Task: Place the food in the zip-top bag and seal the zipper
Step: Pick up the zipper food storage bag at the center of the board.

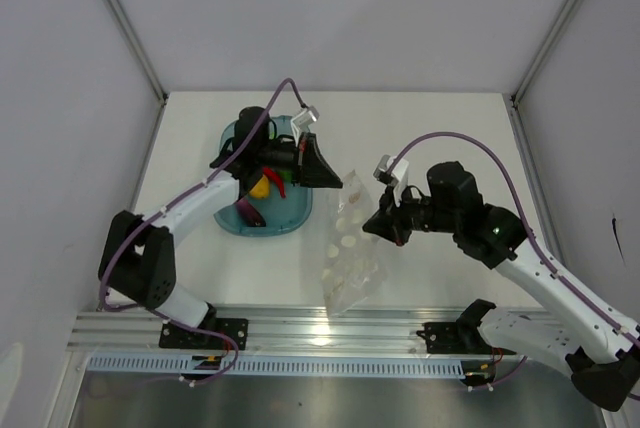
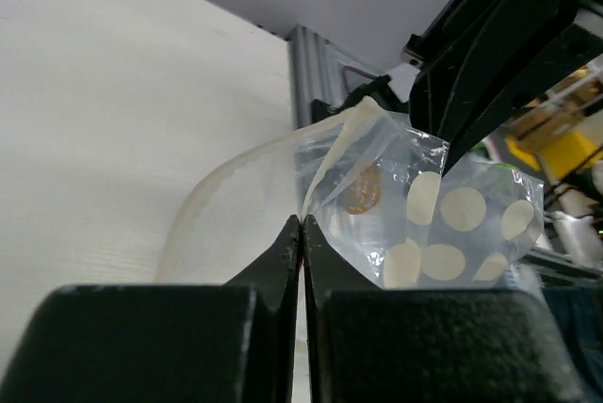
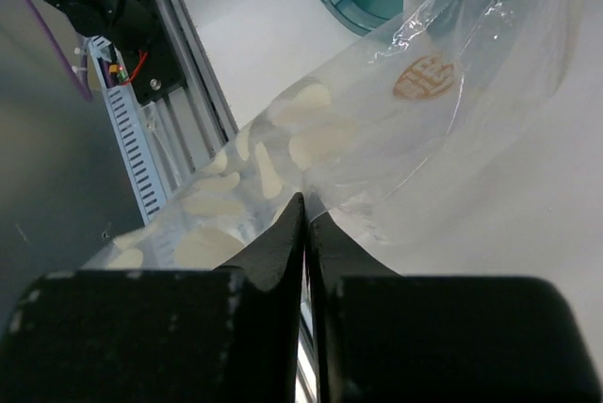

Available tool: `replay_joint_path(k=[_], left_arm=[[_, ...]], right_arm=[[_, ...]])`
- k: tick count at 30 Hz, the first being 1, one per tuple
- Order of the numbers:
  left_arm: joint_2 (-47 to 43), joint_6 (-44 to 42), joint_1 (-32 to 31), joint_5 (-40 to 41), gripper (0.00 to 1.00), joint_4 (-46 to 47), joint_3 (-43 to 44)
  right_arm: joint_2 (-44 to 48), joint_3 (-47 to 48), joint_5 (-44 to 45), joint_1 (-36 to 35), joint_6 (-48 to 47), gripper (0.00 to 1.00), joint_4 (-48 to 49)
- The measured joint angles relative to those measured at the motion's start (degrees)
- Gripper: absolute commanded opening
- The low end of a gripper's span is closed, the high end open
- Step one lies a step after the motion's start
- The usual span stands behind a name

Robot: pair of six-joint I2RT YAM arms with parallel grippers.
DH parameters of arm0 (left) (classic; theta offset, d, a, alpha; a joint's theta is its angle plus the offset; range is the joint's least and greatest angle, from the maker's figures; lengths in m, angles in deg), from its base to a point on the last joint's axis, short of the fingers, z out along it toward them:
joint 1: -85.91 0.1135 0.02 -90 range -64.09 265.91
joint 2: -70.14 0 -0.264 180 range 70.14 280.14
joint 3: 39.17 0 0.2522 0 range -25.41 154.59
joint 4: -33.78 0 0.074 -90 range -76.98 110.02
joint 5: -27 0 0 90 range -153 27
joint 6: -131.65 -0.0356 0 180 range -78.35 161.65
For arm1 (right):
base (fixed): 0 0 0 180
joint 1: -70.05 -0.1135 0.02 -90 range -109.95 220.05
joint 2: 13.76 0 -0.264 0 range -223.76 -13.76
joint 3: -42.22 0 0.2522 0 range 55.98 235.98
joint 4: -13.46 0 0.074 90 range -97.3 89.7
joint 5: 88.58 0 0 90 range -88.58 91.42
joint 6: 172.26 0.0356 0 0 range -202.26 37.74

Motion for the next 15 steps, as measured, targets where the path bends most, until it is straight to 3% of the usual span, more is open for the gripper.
replay_joint_path(k=[2, 4, 7, 8, 15], left_arm=[[-2.5, -3.8, -0.6, 4.3, 0.01, -4.4, 0.1], [-5.4, -7.6, -1.4, 7.9, 0.01, -7.8, 0.3], [-8.7, -11.9, -2.3, 12.2, 0.01, -10.4, 1.6], [-9.6, -13.2, -2.5, 13.5, 0.01, -11.0, 2.0], [-12.9, -27.1, -6.3, 18.9, 0.01, -20.7, 6.4]], right_arm=[[0.0, 0.0, 1.3, 0.2, 1.0, 0.13, -0.2], [-0.5, 0.5, 2.2, 0.5, 2.8, 0.37, -0.9], [-1.7, 2.4, 5.0, 1.1, 6.4, 0.88, -2.6], [-2.1, 3.3, 6.0, 1.6, 8.2, 0.99, -3.2], [-3.6, 13.3, 14.3, 8.0, 21.0, 0.99, -10.5]])
